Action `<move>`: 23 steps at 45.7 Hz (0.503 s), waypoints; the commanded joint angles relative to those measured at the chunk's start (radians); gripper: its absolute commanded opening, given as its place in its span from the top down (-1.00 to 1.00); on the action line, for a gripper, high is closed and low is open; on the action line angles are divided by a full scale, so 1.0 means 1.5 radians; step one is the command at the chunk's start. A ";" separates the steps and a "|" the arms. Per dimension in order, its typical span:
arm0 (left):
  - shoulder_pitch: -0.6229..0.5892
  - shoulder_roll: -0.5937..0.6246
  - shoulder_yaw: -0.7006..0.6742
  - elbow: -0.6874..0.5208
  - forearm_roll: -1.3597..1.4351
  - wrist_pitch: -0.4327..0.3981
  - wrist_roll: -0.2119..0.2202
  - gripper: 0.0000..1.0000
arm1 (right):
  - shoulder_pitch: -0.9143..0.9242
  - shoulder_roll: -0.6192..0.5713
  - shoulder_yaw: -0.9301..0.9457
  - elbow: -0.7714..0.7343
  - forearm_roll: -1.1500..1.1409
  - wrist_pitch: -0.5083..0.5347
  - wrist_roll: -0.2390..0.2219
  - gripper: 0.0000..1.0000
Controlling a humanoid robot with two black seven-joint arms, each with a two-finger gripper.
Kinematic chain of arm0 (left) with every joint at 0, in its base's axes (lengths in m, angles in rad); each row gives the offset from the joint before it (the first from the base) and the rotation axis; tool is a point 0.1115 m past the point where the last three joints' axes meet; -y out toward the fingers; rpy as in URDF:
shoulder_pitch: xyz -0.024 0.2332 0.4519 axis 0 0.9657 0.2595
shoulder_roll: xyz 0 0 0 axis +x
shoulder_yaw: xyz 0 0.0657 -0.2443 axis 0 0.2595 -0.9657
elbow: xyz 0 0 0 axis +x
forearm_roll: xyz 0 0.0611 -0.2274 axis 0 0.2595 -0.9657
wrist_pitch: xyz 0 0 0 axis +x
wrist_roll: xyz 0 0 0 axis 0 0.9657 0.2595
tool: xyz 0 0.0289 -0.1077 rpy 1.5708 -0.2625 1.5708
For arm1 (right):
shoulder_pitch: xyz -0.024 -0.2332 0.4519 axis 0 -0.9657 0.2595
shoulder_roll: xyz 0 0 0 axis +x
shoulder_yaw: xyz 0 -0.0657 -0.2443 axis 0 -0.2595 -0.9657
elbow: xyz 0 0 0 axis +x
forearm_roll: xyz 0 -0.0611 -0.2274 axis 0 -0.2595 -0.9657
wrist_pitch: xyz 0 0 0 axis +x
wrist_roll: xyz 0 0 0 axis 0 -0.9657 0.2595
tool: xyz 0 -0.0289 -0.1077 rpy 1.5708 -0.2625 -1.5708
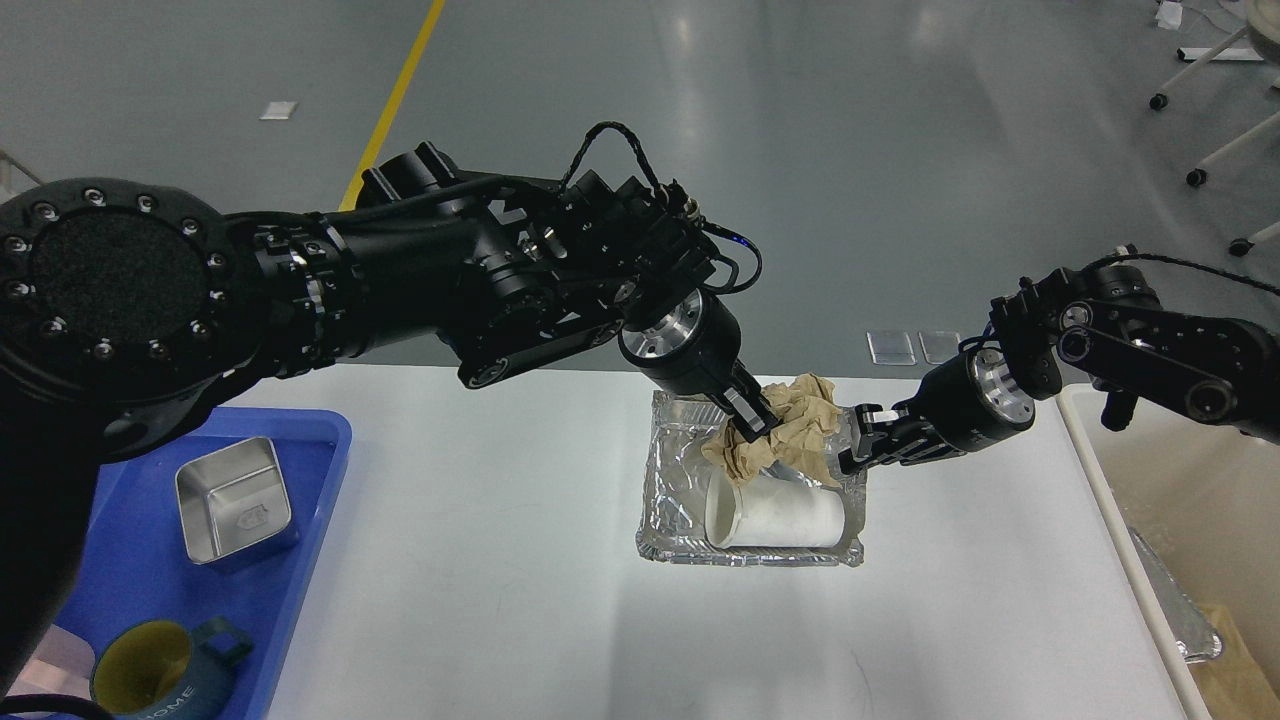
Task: Tidy desktop
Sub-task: 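Lift the beige cloth and place it into the foil tray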
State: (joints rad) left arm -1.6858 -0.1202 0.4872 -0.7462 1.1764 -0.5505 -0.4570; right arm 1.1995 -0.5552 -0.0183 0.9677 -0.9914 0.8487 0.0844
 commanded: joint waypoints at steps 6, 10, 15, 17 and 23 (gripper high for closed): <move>0.006 -0.011 0.009 0.008 0.000 0.015 0.009 0.86 | 0.005 -0.004 -0.005 0.010 -0.001 0.012 0.000 1.00; 0.014 -0.015 0.010 0.011 0.000 0.015 0.009 0.83 | 0.006 -0.010 -0.005 0.011 -0.001 0.015 0.000 1.00; 0.016 -0.016 0.009 0.011 -0.001 0.015 0.009 0.72 | 0.006 -0.012 -0.005 0.012 -0.002 0.019 0.000 1.00; 0.016 -0.019 0.008 0.012 -0.002 0.016 0.008 0.63 | 0.007 -0.013 -0.005 0.013 -0.002 0.020 0.000 1.00; 0.015 -0.022 0.005 0.012 -0.007 0.024 0.009 0.27 | 0.008 -0.013 -0.005 0.013 -0.002 0.020 0.000 1.00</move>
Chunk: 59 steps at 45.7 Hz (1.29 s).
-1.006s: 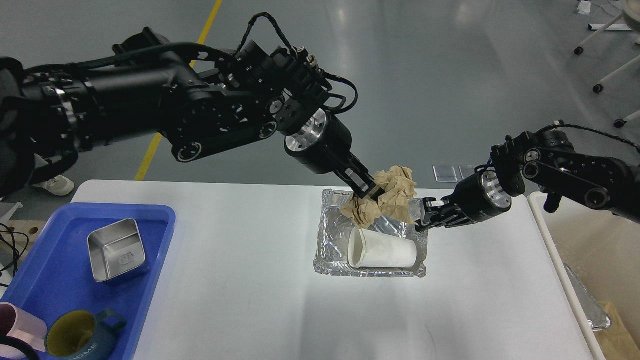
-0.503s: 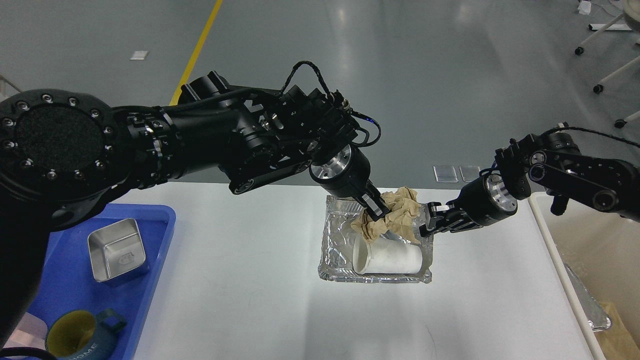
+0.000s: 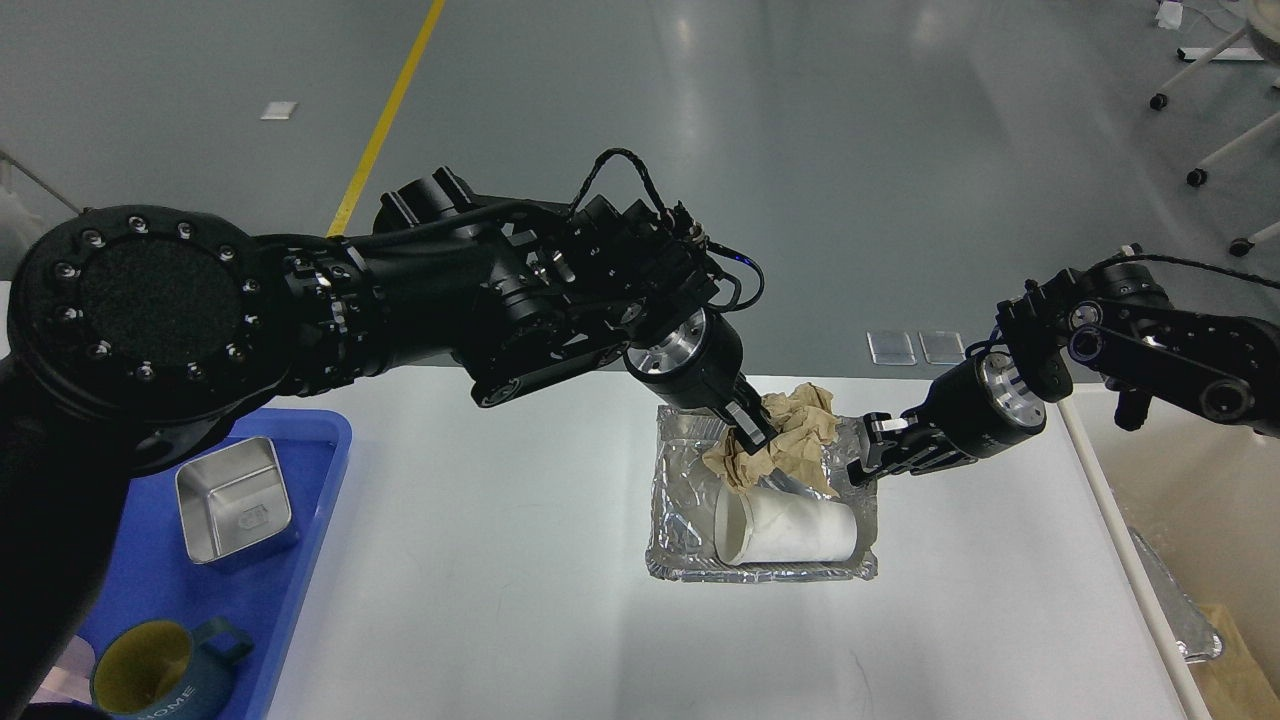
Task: Tidy desktop
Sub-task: 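Lift the beige cloth and place it into the foil tray, then lift the loaded foil tray with the right gripper into the white box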
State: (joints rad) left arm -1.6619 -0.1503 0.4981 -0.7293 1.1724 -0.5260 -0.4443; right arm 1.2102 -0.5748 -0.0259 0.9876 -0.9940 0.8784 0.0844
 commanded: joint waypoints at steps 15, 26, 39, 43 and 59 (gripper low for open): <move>0.001 -0.003 -0.004 0.000 -0.013 0.090 0.000 -0.64 | 0.004 0.000 0.000 0.000 0.000 0.000 0.000 1.00; -0.001 -0.004 -0.008 0.000 -0.014 0.090 -0.001 -0.69 | 0.014 0.000 -0.011 -0.001 0.001 0.000 0.000 1.00; 0.012 0.003 -0.064 0.011 -0.063 0.101 -0.002 -0.70 | 0.024 0.000 -0.044 -0.016 0.002 -0.001 0.000 1.00; 0.028 0.012 -0.077 0.037 -0.090 0.102 -0.002 -0.70 | 0.025 0.000 -0.053 -0.034 0.004 -0.002 0.001 1.00; 0.089 0.100 -0.172 0.073 -0.255 0.103 0.000 -0.70 | 0.025 -0.031 -0.089 -0.123 0.065 -0.003 0.001 1.00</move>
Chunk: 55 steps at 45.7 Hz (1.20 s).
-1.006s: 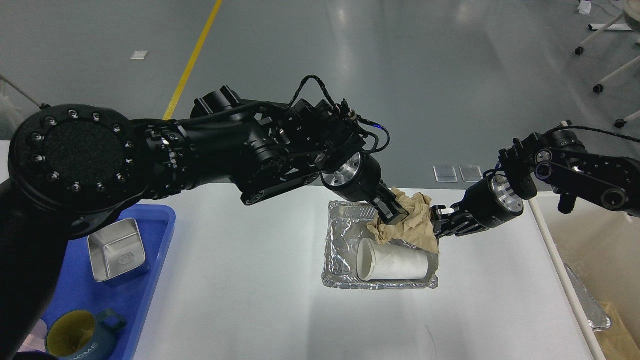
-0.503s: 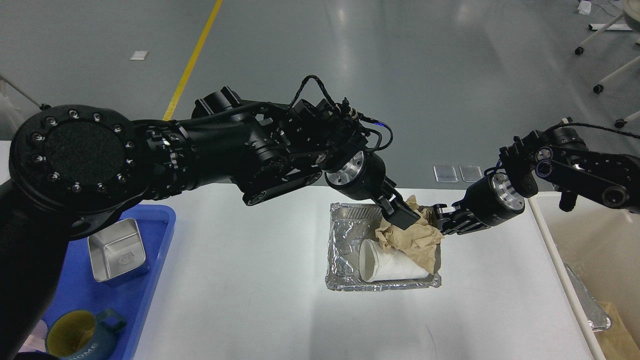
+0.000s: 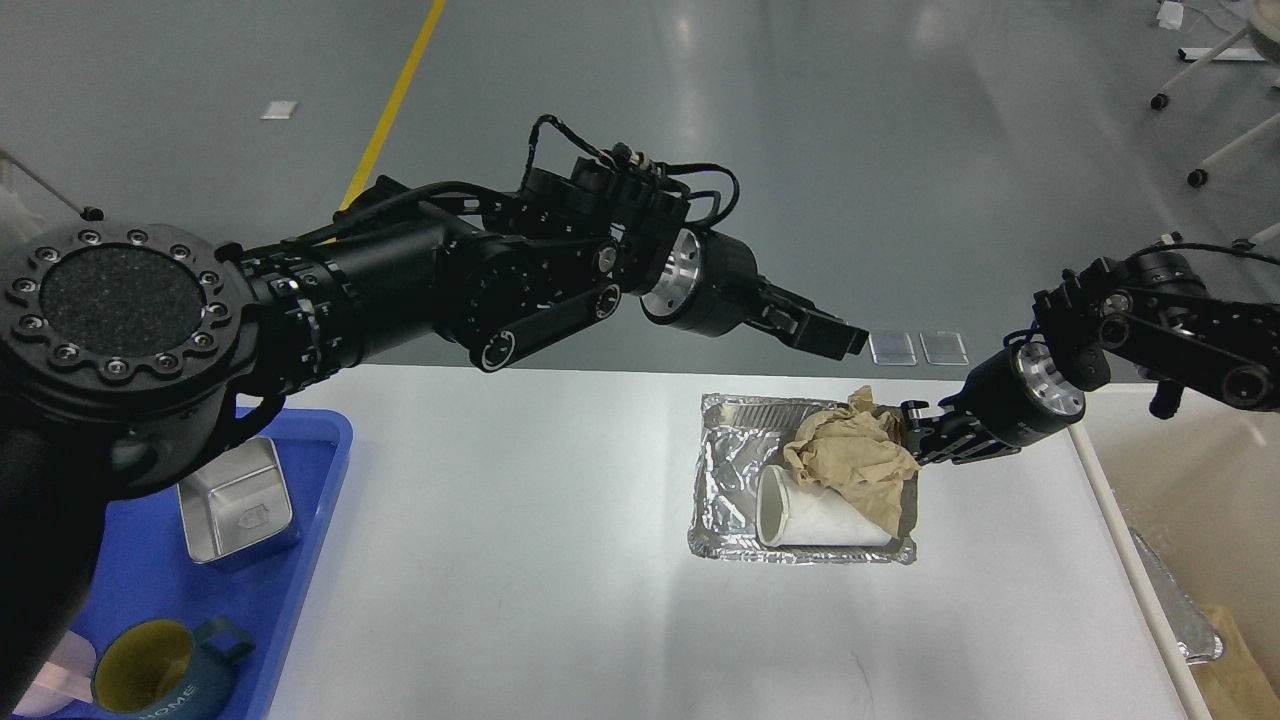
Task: Tidy desktop
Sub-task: 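Lift the loaded foil tray with the right gripper into the white box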
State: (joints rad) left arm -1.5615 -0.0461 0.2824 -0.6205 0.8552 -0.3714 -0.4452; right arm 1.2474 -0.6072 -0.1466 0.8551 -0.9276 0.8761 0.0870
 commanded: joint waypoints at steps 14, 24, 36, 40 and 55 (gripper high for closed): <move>0.101 0.108 -0.119 0.000 -0.078 -0.005 0.000 -0.70 | -0.006 -0.022 -0.067 -0.137 0.150 -0.008 -0.003 1.00; 0.155 0.174 -0.191 0.000 -0.082 -0.008 0.000 -0.70 | -0.051 -0.083 -0.063 -0.174 0.213 -0.013 -0.003 1.00; 0.272 0.264 -0.322 0.000 -0.131 -0.001 0.000 -0.70 | -0.143 -0.176 0.006 -0.232 0.244 -0.014 -0.005 1.00; 0.313 0.286 -0.356 0.001 -0.165 0.002 0.000 -0.70 | -0.185 -0.190 0.062 -0.254 0.244 -0.013 -0.005 1.00; 0.405 0.330 -0.427 0.002 -0.297 0.067 -0.002 -0.70 | -0.349 -0.224 0.254 -0.315 0.245 -0.015 -0.008 1.00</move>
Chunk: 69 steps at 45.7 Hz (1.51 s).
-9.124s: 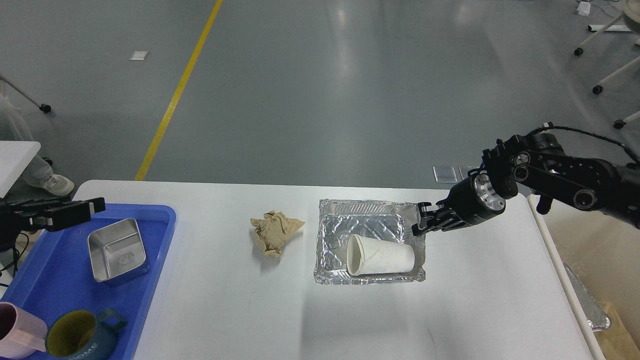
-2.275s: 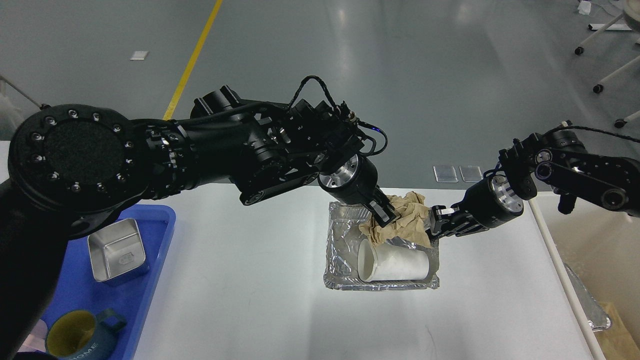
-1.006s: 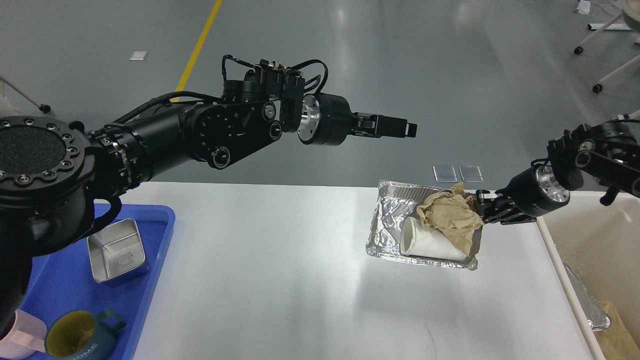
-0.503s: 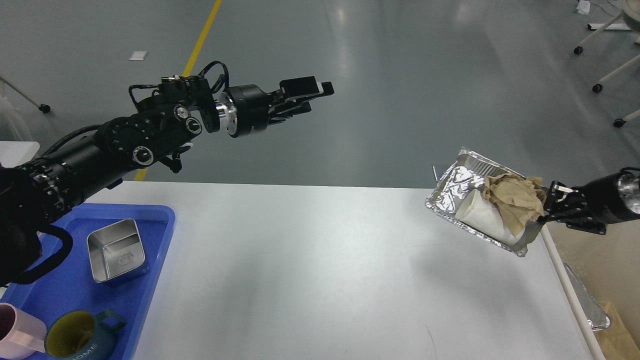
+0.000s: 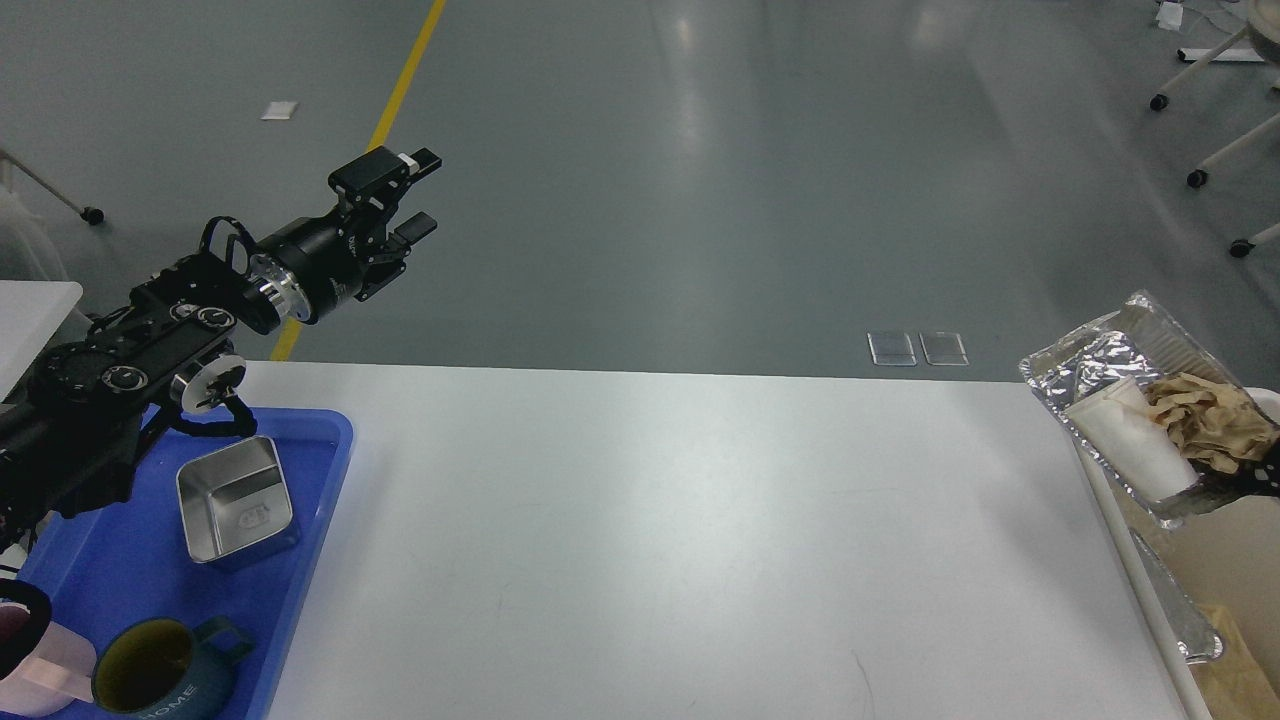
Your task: Tidy desktop
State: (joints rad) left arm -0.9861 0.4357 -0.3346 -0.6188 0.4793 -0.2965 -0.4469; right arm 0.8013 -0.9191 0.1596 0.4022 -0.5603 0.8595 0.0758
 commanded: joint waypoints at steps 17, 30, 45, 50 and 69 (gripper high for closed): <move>0.068 0.020 -0.114 0.001 -0.127 0.051 -0.006 -0.77 | -0.157 -0.023 0.092 -0.115 0.079 -0.002 0.000 1.00; 0.109 0.016 -0.197 0.000 -0.128 0.107 -0.011 -0.92 | -0.227 -0.016 0.092 -0.153 0.132 -0.005 -0.001 1.00; 0.124 0.013 -0.294 0.000 -0.142 0.099 -0.008 -0.92 | -0.263 0.021 0.092 -0.200 0.166 -0.022 -0.010 1.00; 0.124 0.016 -0.301 0.000 -0.143 0.096 -0.009 -0.92 | -0.265 0.030 0.092 -0.201 0.168 -0.042 -0.010 1.00; 0.125 0.020 -0.328 0.001 -0.192 0.101 -0.003 -0.93 | -0.265 0.068 0.108 -0.204 0.224 -0.169 -0.009 -0.99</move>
State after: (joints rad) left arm -0.8007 0.4635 -0.8254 -0.6167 0.2166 -0.1456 -0.4508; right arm 0.4035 -0.8309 0.3089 0.0966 -0.2259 0.6125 0.0626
